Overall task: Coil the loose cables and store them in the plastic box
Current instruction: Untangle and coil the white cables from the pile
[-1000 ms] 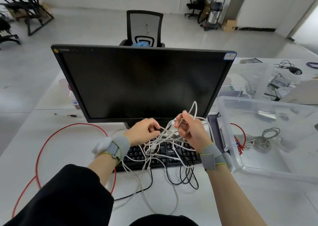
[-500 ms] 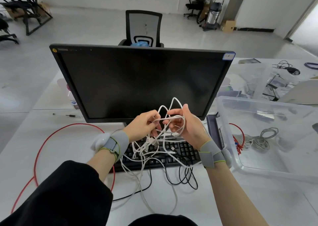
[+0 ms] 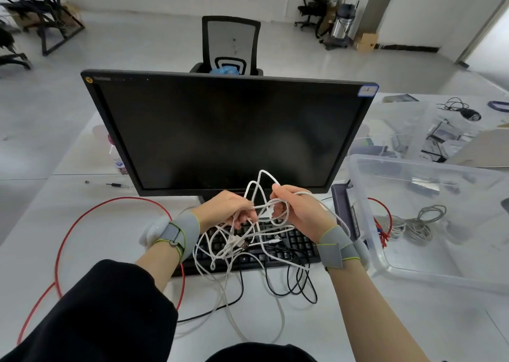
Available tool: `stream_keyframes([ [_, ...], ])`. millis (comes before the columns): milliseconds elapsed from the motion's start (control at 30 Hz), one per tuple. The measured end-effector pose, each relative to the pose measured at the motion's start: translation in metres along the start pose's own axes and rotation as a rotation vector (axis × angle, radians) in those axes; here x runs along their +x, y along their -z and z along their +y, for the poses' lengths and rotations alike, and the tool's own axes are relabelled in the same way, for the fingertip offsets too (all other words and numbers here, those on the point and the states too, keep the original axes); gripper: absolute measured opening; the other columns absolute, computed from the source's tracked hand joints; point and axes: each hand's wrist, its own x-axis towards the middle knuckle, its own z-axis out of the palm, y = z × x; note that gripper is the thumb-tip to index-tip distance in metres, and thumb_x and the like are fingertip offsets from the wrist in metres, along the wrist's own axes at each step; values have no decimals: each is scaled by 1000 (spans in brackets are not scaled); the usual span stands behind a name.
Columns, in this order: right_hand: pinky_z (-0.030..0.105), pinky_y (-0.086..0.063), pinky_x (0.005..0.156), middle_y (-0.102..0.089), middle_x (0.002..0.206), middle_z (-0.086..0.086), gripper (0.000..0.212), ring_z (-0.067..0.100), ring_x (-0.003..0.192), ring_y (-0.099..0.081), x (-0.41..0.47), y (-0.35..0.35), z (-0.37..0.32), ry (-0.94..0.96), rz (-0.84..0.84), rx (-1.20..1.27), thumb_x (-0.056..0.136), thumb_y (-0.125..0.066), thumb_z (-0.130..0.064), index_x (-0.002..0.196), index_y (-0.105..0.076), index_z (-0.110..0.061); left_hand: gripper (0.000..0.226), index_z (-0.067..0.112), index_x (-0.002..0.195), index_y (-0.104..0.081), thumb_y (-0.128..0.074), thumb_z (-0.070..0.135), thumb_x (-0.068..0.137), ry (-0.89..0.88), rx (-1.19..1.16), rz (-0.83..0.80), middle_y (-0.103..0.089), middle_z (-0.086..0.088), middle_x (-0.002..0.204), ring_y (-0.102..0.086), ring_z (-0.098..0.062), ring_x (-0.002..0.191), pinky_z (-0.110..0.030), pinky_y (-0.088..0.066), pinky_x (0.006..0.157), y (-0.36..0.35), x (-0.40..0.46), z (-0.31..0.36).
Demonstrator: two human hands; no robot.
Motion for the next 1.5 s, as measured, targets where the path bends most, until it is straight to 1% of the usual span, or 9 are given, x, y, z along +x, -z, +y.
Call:
stream_keyframes([
  [167, 30, -41, 62, -48, 51, -1, 32, 11, 47, -44, 5, -2, 5, 81, 76, -125, 95, -53, -23, 67, -61, -11, 51, 17, 86, -76, -32, 36, 102, 89, 232, -124, -51, 1, 63, -54, -15, 67, -25, -49, 80, -4, -2, 9],
  [233, 28, -37, 58, -46, 52, 3, 32, 14, 48, -40, 6, -1, 6, 73, 114, -136, 95, -53, -25, 67, -60, -11, 50, 26, 73, -72, -32, 40, 101, 75, 239, -109, -61, -3, 80, -60, -18, 74, -24, -50, 78, -5, -3, 9],
  [400, 25, -34, 49, -52, 57, 4, 33, 11, 37, -37, 6, -3, 8, -23, 176, -96, 96, -51, -33, 73, -52, -10, 54, 5, 83, -55, -27, 48, 100, 11, 539, 62, -52, -1, 95, -56, -17, 81, -28, -44, 79, -12, 3, 11],
  [533, 22, -31, 41, -52, 54, 4, 37, 9, 31, -35, 3, -8, 4, -60, 165, -125, 96, -48, -38, 72, -51, -11, 42, 28, 126, -52, -24, 45, 100, -35, 612, 172, -39, -3, 111, -51, -24, 98, -41, -43, 94, -18, 3, 11],
  [667, 22, -29, 40, -50, 54, 7, 38, 9, 27, -33, 1, -10, -4, -70, 119, -174, 100, -40, -36, 74, -50, -11, 41, 29, 125, -53, -24, 42, 100, -184, 990, 505, -34, -1, 103, -37, -23, 99, -35, -35, 88, -21, 6, 12],
  [900, 16, -28, 35, -48, 53, 6, 42, 7, 27, -28, -1, -13, -14, -101, 36, -191, 101, -37, -37, 72, -50, -9, 33, 17, 126, -58, -39, 26, 101, -213, 576, 358, -47, -7, 117, -52, -22, 98, -29, -40, 88, -16, 16, 12],
  [1100, 17, -21, 37, -46, 44, 0, 45, 6, 27, -25, -3, -14, -14, -97, -79, -109, 102, -36, -36, 69, -49, -9, 24, 22, 106, -69, -58, 37, 91, -152, 626, 599, -63, -3, 95, -58, -22, 89, -28, -41, 74, -14, 22, 3],
  [1233, 19, -18, 39, -44, 43, -1, 48, 6, 28, -22, -5, -13, -13, -44, -113, -111, 102, -36, -34, 65, -52, -8, 36, 14, 80, -51, -54, 48, 90, -28, 572, 687, -61, -7, 79, -56, -26, 78, -34, -44, 67, -16, 25, -1],
  [1500, 14, -19, 33, -38, 51, 3, 43, 6, 27, -23, 1, -9, -14, -91, 41, -329, 101, -39, -31, 68, -53, -7, 35, 10, 87, -63, -46, 39, 96, 49, 86, 764, -66, -2, 65, -57, -18, 65, -31, -50, 77, 7, 24, 10],
])
